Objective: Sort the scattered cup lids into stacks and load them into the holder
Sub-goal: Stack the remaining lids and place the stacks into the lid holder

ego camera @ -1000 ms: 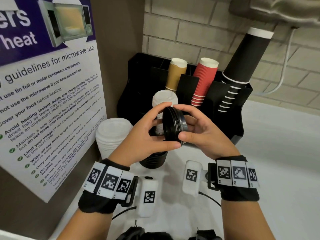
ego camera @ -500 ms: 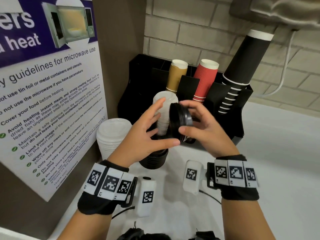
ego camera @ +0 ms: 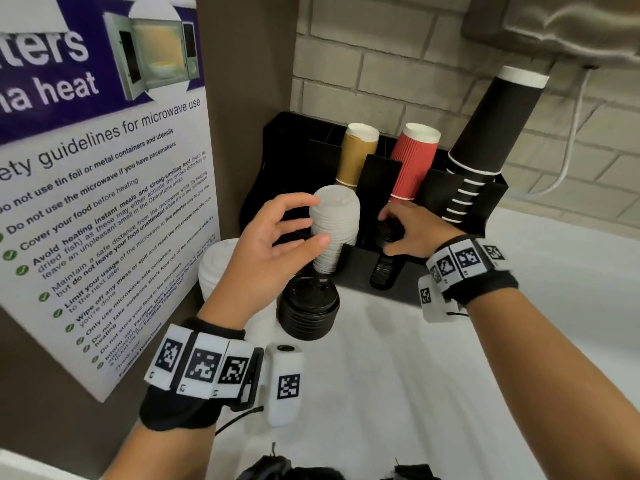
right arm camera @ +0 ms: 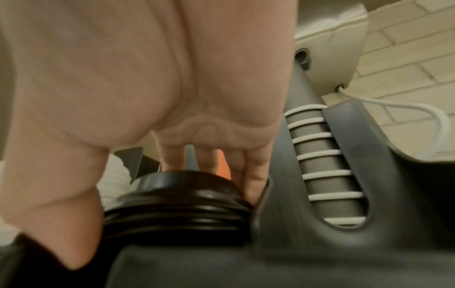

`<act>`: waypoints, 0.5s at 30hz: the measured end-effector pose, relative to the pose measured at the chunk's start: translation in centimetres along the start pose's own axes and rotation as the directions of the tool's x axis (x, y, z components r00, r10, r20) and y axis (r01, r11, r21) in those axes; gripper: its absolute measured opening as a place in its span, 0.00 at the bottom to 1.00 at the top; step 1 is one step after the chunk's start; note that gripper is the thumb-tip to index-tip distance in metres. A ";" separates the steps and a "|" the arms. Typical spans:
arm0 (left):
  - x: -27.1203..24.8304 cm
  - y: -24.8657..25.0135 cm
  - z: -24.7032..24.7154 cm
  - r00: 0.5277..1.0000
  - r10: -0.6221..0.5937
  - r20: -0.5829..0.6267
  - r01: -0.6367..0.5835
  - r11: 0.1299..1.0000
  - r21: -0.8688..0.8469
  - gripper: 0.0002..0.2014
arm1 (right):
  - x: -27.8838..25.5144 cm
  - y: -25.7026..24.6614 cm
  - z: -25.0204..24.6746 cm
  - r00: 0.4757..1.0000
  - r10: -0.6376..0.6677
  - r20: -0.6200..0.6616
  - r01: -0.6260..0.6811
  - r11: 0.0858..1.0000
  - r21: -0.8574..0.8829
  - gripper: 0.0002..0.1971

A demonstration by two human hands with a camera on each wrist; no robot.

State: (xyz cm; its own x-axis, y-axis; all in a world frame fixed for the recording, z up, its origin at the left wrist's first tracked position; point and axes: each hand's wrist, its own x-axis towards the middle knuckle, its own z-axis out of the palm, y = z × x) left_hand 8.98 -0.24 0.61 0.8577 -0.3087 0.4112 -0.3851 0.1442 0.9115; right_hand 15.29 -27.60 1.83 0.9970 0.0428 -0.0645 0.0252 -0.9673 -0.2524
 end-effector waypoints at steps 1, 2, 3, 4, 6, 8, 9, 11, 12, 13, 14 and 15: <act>0.0 0.0 0.0 1.000 -0.002 -0.006 0.002 1.000 0.003 0.21 | 0.0 -0.1 0.4 1.000 -0.007 0.007 0.007 1.000 -0.018 0.28; 0.0 -0.1 -0.1 1.000 -0.004 -0.014 0.004 1.000 0.004 0.20 | -0.1 -0.1 0.7 1.000 -0.011 0.012 0.011 0.999 -0.036 0.27; 0.0 -0.2 -0.1 1.000 -0.008 -0.021 0.008 1.000 0.002 0.19 | -0.3 -0.1 1.1 1.000 -0.012 0.017 0.013 0.998 -0.055 0.27; 0.0 -0.2 -0.1 1.000 -0.012 -0.026 0.012 1.000 0.002 0.19 | -0.6 -0.1 1.5 1.000 -0.008 0.022 0.010 0.997 -0.082 0.28; 0.0 -0.4 -0.1 0.999 -0.018 -0.028 0.018 1.000 0.007 0.18 | -1.3 -0.2 2.3 1.000 0.003 0.011 -0.001 0.984 -0.179 0.31; 0.0 -0.5 0.0 1.000 -0.018 -0.020 0.018 1.000 0.013 0.18 | -1.8 -0.4 2.9 0.999 -0.003 -0.048 -0.012 0.953 -0.303 0.32; 0.0 -0.5 0.0 1.000 -0.017 -0.017 0.018 1.000 0.014 0.18 | -2.0 -0.5 3.1 0.996 -0.011 -0.083 -0.019 0.938 -0.346 0.31; 0.0 -0.5 0.1 1.000 -0.019 -0.011 0.019 1.000 0.004 0.18 | -2.3 -0.7 3.6 0.991 -0.027 -0.131 -0.025 0.924 -0.381 0.29; 0.0 -0.4 0.1 1.000 -0.020 -0.009 0.020 1.000 0.001 0.18 | -2.4 -0.8 3.9 0.989 -0.037 -0.145 -0.022 0.922 -0.387 0.27; 0.1 -0.4 0.1 1.000 -0.020 -0.009 0.020 1.000 0.004 0.19 | -2.6 -1.0 4.1 0.987 -0.048 -0.155 -0.017 0.919 -0.393 0.26; 0.1 -0.4 0.1 1.000 -0.021 -0.010 0.021 1.000 0.006 0.19 | -2.7 -1.1 4.3 0.986 -0.055 -0.160 -0.013 0.917 -0.399 0.25; 0.1 -0.5 0.1 1.000 -0.022 -0.011 0.022 1.000 0.006 0.18 | -2.8 -1.1 4.4 0.986 -0.055 -0.158 -0.014 0.914 -0.406 0.25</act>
State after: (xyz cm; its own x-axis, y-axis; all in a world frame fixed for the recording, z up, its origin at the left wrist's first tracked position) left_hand 9.21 -0.42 0.21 0.8696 -0.3018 0.3908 -0.3679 0.1318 0.9205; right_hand 12.14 -25.56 -1.92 0.9932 0.0557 0.1023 0.0386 -0.9861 0.1619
